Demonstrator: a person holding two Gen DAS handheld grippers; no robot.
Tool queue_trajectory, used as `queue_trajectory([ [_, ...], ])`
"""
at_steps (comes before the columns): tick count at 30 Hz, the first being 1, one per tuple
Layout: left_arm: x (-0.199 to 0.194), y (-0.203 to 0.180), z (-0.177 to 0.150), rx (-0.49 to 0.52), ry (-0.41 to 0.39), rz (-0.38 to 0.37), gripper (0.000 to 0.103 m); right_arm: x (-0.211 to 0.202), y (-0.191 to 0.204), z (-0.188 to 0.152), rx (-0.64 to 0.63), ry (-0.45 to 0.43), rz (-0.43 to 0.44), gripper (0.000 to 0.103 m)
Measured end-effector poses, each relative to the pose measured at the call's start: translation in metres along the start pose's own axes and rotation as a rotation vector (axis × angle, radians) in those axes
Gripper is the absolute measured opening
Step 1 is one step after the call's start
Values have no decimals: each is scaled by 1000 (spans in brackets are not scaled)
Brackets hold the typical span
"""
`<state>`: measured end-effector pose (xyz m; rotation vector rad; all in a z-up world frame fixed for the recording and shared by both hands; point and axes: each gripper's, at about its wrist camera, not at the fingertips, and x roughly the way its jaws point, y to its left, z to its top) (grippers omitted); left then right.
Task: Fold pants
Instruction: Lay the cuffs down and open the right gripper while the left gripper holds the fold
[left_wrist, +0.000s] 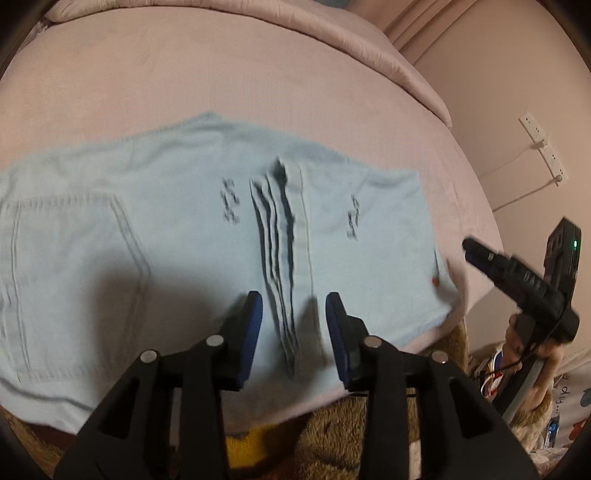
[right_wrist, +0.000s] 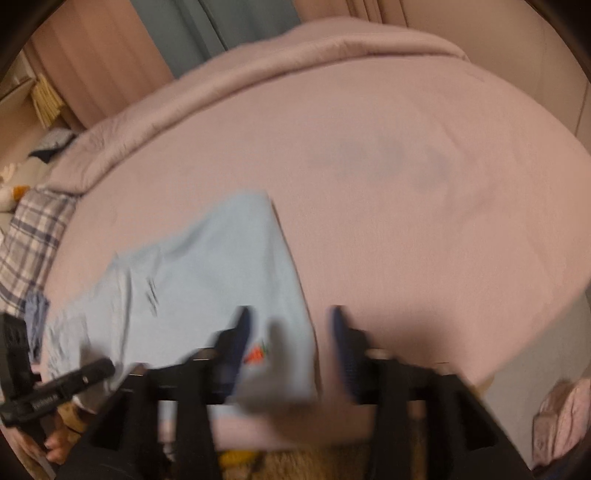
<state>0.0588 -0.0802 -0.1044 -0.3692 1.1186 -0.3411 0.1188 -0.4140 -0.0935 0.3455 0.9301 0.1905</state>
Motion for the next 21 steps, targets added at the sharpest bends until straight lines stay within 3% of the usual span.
queue_trajectory([
  [5, 15, 6, 19, -26, 3, 11, 33, 47, 0, 47, 57, 42, 151, 55],
  [10, 23, 7, 19, -25, 19, 37, 32, 94, 8, 60, 78, 115, 146, 55],
  [11, 23, 7, 19, -21, 19, 39, 31, 98, 9, 60, 82, 116, 152, 51],
  [12, 23, 7, 18, -22, 19, 42, 32, 99, 10, 59, 82, 102, 160, 36],
  [15, 24, 7, 18, -25, 16, 47, 31, 84, 12, 53, 72, 71, 150, 18],
  [17, 26, 4, 19, -21, 14, 52, 31, 75, 14, 52, 70, 32, 132, 15],
  [21, 25, 3, 16, -20, 10, 54, 31, 86, 9, 56, 77, 40, 108, 14],
])
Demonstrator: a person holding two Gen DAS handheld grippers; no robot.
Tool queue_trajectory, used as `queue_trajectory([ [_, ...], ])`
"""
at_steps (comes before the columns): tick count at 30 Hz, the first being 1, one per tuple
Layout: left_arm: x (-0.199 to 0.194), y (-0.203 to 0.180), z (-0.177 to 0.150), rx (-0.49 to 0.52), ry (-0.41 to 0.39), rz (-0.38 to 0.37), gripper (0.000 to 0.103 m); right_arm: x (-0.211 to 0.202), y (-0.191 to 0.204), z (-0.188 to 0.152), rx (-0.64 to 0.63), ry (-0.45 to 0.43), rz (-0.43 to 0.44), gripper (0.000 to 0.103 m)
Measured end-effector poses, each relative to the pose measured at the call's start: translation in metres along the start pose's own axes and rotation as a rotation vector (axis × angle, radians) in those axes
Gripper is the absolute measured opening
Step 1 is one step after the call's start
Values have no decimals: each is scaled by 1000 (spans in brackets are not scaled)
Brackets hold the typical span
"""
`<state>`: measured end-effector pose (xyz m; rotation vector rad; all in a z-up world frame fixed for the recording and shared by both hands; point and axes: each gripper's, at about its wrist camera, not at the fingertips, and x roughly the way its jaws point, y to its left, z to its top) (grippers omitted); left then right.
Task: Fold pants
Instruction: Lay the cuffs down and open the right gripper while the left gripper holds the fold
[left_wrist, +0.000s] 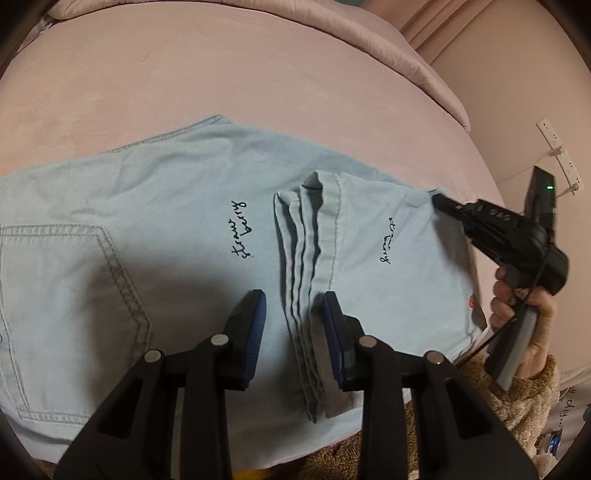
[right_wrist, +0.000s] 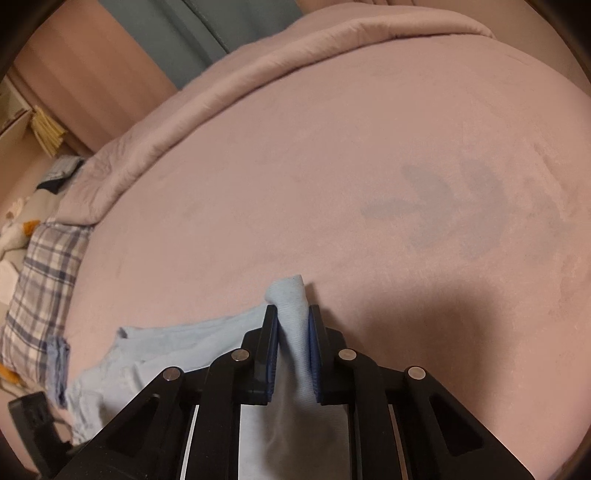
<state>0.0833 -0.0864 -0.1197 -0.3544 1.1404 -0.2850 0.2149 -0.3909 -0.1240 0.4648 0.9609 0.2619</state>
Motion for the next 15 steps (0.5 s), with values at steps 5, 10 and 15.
queue_trajectory([
  [5, -4, 2, -3, -7, -6, -7, 31, 8, 10, -2, -36, -6, -60, 14],
  [10, -22, 7, -8, -16, -30, 5, 34, -10, 18, -3, -83, -10, -153, 36],
  [15, -57, 18, -12, -32, -119, 37, 72, -50, 32, -25, -163, -90, -210, 58],
])
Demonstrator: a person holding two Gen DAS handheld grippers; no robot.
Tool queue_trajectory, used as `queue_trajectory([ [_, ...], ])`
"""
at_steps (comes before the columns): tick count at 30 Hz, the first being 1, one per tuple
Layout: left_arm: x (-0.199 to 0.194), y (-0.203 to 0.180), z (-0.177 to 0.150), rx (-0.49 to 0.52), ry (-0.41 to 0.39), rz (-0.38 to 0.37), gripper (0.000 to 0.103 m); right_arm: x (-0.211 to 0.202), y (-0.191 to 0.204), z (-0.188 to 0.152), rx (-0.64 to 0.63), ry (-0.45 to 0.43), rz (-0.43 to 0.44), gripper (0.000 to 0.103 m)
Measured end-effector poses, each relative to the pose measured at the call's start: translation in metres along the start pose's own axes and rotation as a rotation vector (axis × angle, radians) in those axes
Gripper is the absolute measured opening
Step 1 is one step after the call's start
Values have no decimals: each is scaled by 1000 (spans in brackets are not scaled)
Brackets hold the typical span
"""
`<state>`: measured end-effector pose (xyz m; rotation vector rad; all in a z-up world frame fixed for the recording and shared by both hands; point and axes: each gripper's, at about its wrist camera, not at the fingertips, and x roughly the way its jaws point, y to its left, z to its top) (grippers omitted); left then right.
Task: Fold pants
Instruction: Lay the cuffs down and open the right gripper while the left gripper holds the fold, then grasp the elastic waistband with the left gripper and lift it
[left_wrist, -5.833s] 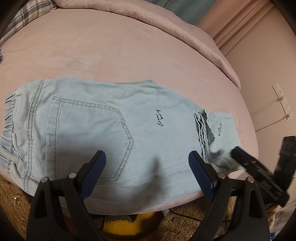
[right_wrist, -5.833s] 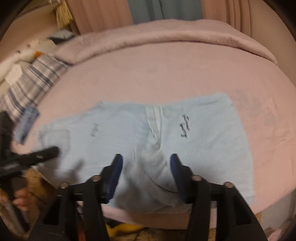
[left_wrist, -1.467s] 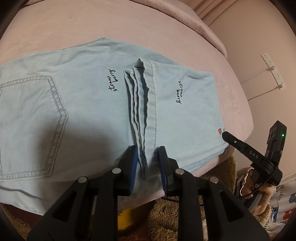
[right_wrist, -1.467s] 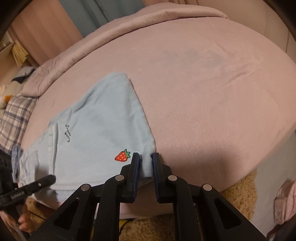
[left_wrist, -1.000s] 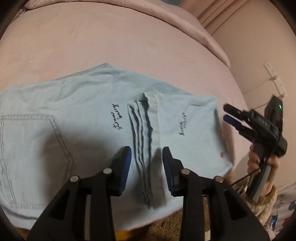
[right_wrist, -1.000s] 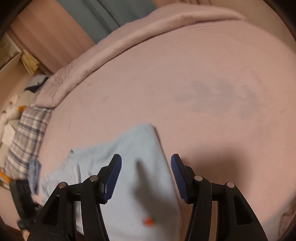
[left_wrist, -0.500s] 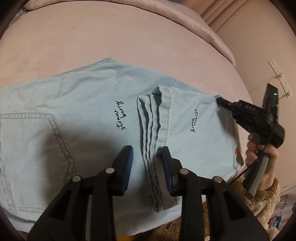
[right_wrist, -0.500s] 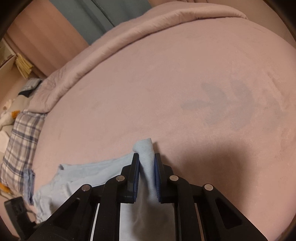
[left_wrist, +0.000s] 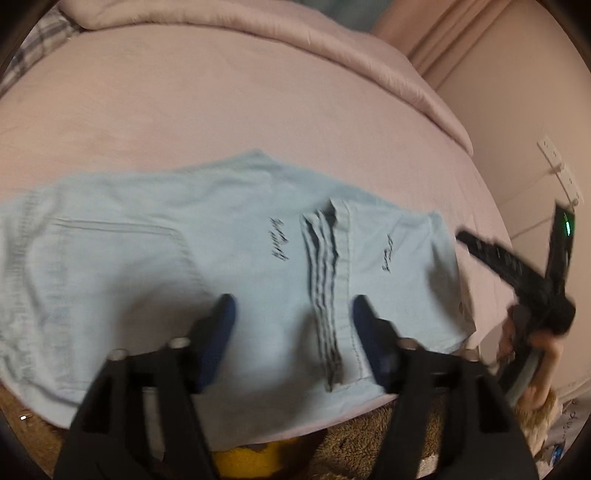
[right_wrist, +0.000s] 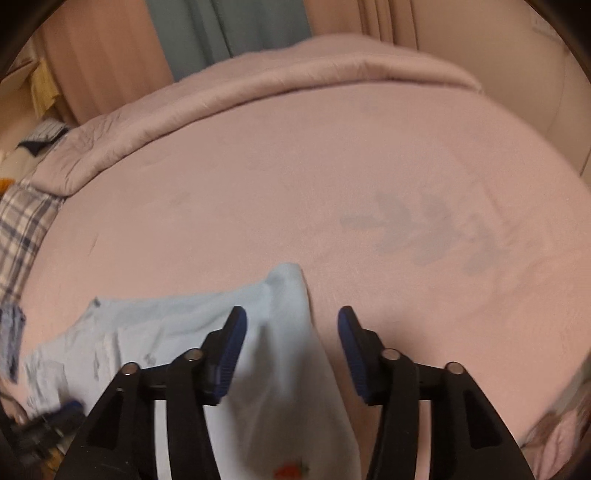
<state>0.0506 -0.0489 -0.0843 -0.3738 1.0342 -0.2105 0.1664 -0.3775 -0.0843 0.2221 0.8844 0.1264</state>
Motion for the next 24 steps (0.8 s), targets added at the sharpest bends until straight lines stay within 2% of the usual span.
queue_trajectory([
  [3, -22, 15, 1, -32, -52, 31, 81, -17, 6, -21, -24, -7, 21, 68],
  [6, -39, 31, 0, -62, -96, 74, 85, -15, 11, -41, -41, 43, 43, 68],
  [10, -58, 57, 0, -124, -139, 126, 89, 3, 11, -64, -50, 120, 11, 68],
  [15, -80, 93, -2, -218, -187, 182, 91, -2, 16, -64, -65, 104, -36, 68],
  [19, -99, 120, -7, -290, -237, 230, 94, -15, 27, -56, -61, 77, 35, 68],
  [24, -98, 144, -17, -381, -224, 269, 94, -35, 50, -46, -101, -8, 84, 68],
])
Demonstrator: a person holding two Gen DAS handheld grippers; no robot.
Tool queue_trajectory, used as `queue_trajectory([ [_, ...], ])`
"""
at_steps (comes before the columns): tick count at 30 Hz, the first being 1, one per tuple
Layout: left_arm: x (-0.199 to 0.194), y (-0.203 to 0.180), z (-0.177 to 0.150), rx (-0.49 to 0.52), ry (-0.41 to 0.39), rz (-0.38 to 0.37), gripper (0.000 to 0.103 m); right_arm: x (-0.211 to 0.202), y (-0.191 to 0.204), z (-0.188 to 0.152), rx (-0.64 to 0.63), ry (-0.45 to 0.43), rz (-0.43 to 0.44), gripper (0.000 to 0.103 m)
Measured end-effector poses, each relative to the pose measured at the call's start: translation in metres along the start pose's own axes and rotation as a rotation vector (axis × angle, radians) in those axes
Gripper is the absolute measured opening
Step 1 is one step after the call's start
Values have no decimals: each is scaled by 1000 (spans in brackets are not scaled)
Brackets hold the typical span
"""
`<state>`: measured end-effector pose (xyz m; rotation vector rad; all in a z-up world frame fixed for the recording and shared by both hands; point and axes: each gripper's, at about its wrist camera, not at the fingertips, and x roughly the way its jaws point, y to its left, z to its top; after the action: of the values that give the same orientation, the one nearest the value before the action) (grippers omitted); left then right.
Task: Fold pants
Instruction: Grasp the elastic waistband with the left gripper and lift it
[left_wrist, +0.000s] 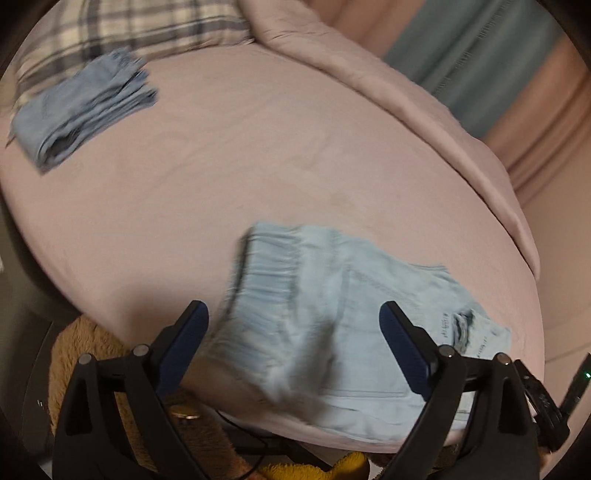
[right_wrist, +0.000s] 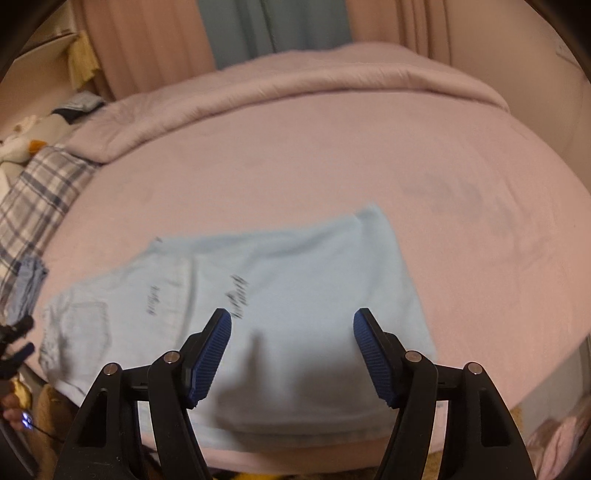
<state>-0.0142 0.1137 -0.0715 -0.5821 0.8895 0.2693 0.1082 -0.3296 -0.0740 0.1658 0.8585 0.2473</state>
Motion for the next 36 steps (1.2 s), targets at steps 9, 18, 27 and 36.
queue_trajectory([
  [9, 26, 29, -12, -126, 94, -15, 93, 8, 19, -3, -41, 15, 59, 68],
  [18, 30, 27, -15, -174, 124, -71, 73, 15, 30, -6, -30, 52, 77, 69],
  [27, 31, 32, -18, -196, 113, -129, 45, 18, 33, -9, -9, 67, 108, 69],
  [36, -9, -19, -4, -57, 9, -229, 34, 13, 26, -9, 17, 52, 98, 69],
])
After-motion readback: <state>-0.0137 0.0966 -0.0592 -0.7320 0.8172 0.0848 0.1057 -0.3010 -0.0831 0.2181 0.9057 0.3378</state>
